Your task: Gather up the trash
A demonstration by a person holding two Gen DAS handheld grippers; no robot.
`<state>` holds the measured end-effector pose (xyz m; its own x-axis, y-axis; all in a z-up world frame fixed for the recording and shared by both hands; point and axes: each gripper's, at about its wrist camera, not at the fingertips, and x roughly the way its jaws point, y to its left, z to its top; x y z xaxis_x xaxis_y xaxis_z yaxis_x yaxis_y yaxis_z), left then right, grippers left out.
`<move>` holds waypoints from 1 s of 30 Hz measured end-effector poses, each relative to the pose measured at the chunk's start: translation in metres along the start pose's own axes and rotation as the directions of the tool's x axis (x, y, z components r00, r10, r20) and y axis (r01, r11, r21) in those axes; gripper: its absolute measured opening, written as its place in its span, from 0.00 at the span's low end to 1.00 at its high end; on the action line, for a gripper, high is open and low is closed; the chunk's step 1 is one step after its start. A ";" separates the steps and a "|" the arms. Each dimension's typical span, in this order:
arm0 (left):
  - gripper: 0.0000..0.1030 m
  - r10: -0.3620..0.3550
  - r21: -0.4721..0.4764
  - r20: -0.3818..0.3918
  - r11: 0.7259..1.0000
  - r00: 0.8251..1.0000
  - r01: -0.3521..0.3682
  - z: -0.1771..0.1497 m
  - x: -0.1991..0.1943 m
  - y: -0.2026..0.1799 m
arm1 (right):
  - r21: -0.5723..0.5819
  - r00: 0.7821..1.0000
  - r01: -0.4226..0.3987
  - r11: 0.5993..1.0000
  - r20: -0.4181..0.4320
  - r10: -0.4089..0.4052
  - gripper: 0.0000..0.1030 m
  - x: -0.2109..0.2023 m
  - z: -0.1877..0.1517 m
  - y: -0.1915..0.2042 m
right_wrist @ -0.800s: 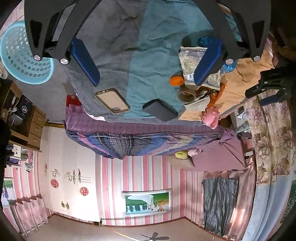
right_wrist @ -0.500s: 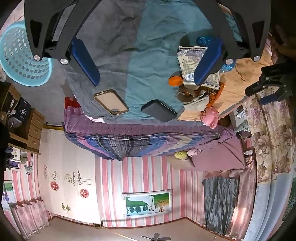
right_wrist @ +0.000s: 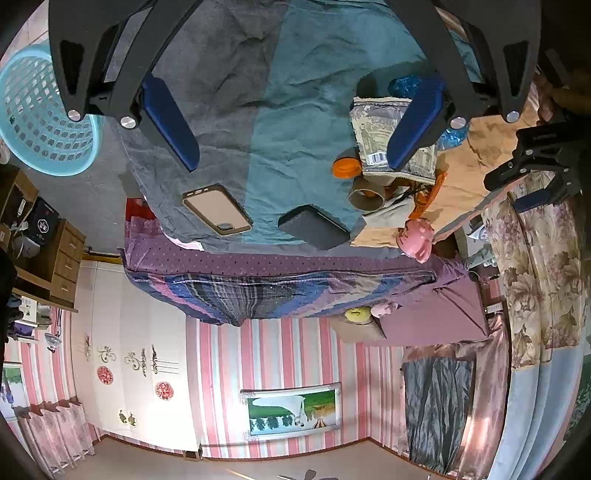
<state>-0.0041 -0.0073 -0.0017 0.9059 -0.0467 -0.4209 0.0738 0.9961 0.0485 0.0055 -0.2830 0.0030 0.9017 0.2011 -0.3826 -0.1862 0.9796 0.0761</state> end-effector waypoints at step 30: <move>0.95 -0.017 -0.012 -0.033 1.000 0.999 0.016 -0.002 0.006 -0.001 | -0.023 1.000 0.032 0.999 0.001 -0.031 0.96 0.001 0.000 0.007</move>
<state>0.0008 -0.0086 -0.0065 0.8904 -0.0608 -0.4511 0.0838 0.9960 0.0311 0.0055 -0.2757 0.0033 0.9077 0.1702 -0.3835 -0.1667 0.9851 0.0425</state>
